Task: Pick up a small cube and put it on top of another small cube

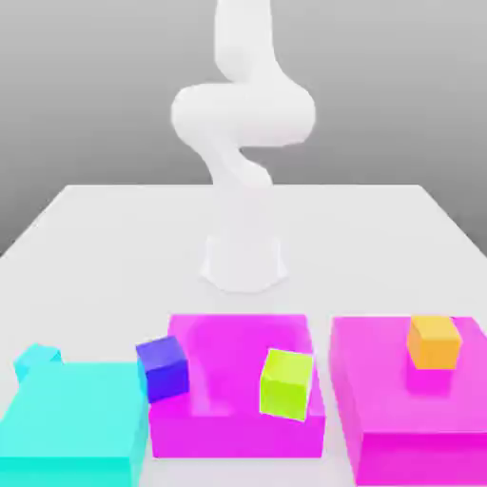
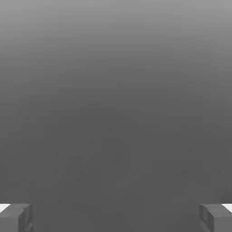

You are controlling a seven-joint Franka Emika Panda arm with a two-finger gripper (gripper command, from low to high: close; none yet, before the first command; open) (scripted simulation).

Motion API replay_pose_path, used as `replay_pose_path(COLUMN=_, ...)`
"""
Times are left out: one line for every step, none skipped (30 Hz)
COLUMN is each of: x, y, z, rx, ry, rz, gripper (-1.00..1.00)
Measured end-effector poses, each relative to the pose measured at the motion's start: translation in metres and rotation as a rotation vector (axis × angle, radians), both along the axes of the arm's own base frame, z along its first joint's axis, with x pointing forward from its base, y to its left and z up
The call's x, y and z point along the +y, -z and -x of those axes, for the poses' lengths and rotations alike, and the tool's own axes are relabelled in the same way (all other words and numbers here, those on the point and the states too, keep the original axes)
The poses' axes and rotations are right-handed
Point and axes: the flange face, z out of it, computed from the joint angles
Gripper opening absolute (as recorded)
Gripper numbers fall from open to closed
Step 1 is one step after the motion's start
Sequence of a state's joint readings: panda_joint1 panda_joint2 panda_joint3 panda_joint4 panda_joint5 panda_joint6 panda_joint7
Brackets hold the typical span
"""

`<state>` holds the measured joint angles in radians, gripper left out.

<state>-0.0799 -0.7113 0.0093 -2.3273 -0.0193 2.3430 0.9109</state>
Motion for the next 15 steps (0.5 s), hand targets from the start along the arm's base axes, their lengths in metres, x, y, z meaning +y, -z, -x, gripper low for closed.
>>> replay_pose_path(x=-0.013, y=0.018, z=-0.012, rx=0.029, ry=0.067, rz=-0.024, gripper=0.0)
replay_pose_path(x=-0.026, y=0.037, z=-0.023, rx=0.055, ry=0.131, rz=-0.047, gripper=0.0)
replay_pose_path(x=-0.039, y=0.055, z=-0.032, rx=0.08, ry=0.194, rz=-0.07, gripper=0.0)
replay_pose_path(x=-0.053, y=0.074, z=-0.04, rx=0.104, ry=0.257, rz=-0.093, gripper=0.0)
replay_pose_path(x=-0.068, y=0.092, z=-0.046, rx=0.127, ry=0.32, rz=-0.117, gripper=0.0)
replay_pose_path(x=-0.082, y=0.111, z=-0.051, rx=0.15, ry=0.383, rz=-0.14, gripper=0.0)
replay_pose_path(x=-0.097, y=0.13, z=-0.055, rx=0.172, ry=0.446, rz=-0.164, gripper=0.0)
replay_pose_path(x=-0.112, y=0.15, z=-0.057, rx=0.193, ry=0.509, rz=-0.188, gripper=0.0)
replay_pose_path(x=-0.126, y=0.169, z=-0.058, rx=0.213, ry=0.572, rz=-0.213, gripper=0.0)
replay_pose_path(x=-0.141, y=0.189, z=-0.058, rx=0.233, ry=0.636, rz=-0.238, gripper=0.0)
replay_pose_path(x=-0.155, y=0.209, z=-0.056, rx=0.252, ry=0.7, rz=-0.263, gripper=0.0)
replay_pose_path(x=-0.17, y=0.229, z=-0.053, rx=0.271, ry=0.764, rz=-0.289, gripper=0.0)
replay_pose_path(x=-0.183, y=0.249, z=-0.049, rx=0.289, ry=0.827, rz=-0.315, gripper=0.0)
replay_pose_path(x=-0.196, y=0.269, z=-0.044, rx=0.307, ry=0.892, rz=-0.342, gripper=0.0)
replay_pose_path(x=-0.209, y=0.288, z=-0.038, rx=0.324, ry=0.955, rz=-0.368, gripper=0.0)
